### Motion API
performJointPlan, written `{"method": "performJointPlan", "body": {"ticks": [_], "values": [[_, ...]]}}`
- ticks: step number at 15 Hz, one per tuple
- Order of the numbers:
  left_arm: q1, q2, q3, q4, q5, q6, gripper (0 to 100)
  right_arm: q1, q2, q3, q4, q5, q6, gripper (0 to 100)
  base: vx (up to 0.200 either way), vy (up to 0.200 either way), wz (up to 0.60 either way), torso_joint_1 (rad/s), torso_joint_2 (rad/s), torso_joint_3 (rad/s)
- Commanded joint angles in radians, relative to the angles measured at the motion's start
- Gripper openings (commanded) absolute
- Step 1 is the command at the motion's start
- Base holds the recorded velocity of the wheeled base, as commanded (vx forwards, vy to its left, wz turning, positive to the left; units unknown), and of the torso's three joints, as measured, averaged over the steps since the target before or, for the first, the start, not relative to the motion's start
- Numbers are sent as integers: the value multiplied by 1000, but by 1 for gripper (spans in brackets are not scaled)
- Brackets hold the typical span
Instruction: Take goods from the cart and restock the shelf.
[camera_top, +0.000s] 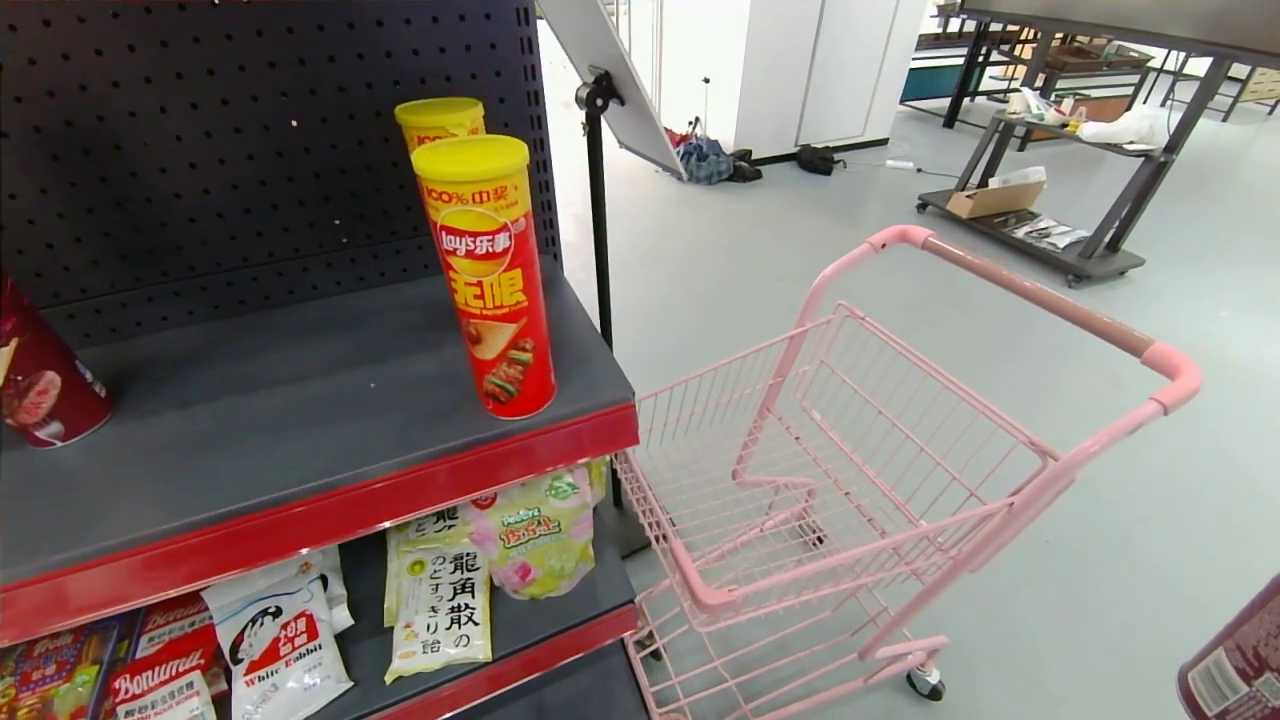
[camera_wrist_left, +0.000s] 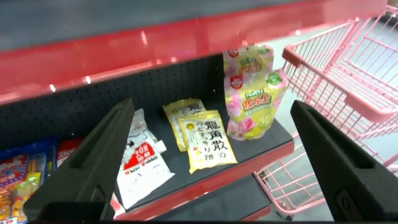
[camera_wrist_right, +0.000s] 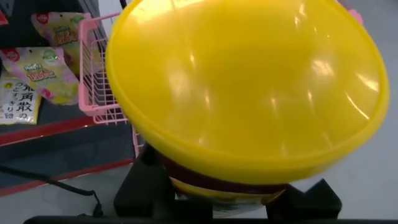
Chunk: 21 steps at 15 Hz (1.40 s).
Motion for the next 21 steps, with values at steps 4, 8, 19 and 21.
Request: {"method": "performJointPlan", "body": {"ticks": [4,8,19,21], "values": [[0,1,0,0,0,0,100,1,37,-2,-4,7,0,0,0,0,0,221,-566,-358],[-1,1,0,0,0,0,100,2,57,-9,-21,13,-1,0,0,0,0,166,-404,-243],[-1,1,0,0,0,0,100,1,85,18,-37,11,-14,0,0,0,382,69,-156,-94],[-1,1,0,0,0,-1,100,1,83,40,-64,11,-14,0,0,0,600,5,-2,0]]}}
